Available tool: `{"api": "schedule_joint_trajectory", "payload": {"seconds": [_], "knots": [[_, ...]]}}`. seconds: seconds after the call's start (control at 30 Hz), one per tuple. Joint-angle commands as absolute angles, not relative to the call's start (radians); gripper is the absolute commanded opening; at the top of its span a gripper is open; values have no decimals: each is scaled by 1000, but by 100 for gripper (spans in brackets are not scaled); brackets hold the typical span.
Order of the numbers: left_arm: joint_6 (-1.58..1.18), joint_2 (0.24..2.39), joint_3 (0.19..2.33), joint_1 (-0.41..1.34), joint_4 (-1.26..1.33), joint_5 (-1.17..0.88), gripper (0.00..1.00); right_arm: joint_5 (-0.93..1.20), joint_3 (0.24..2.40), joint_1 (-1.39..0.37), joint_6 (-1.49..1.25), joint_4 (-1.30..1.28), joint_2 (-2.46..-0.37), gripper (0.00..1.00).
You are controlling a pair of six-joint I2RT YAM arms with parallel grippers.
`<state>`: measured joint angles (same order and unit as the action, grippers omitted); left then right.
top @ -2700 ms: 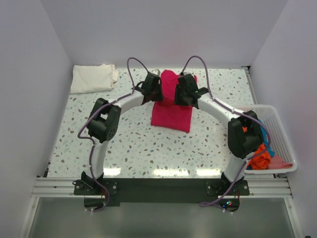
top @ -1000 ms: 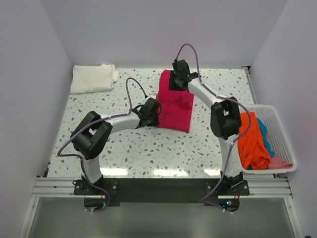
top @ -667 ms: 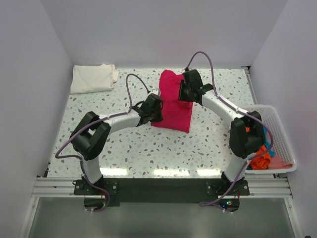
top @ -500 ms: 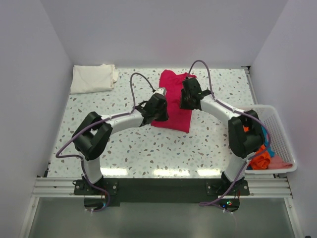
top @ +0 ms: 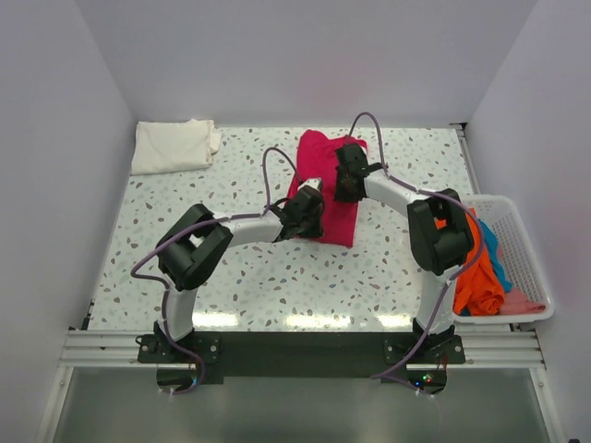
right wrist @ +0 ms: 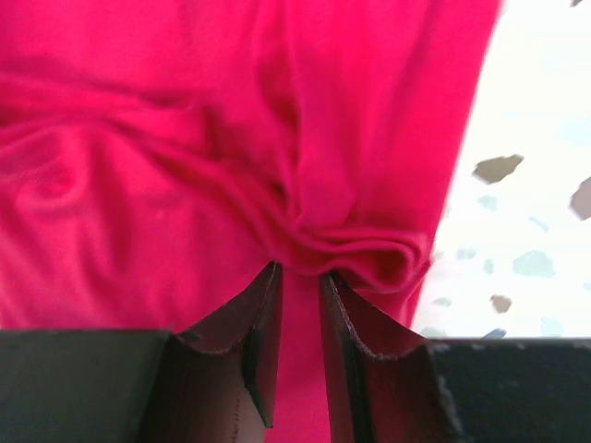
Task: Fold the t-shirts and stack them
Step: Fold the tshirt
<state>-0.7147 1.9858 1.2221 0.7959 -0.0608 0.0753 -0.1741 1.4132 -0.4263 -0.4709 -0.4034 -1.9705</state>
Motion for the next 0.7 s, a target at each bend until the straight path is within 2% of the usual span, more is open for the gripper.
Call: {"api": "schedule_joint_trajectory", "payload": {"seconds": [0.0, 0.43, 0.63, 0.67], "knots": [[-718, 1993, 1246, 818, -52, 91, 15, -209, 1483, -367, -468, -388, -2000, 26], [-704, 1988, 1272, 827, -84, 98, 15, -207, 1652, -314, -434, -423, -2140, 31], [-658, 1933, 1348, 796, -110, 132, 23, -225, 1651, -316, -419, -434, -2152, 35], [-654, 1928, 1356, 784, -109, 136, 24, -229, 1649, -314, -413, -431, -2145, 39]]}}
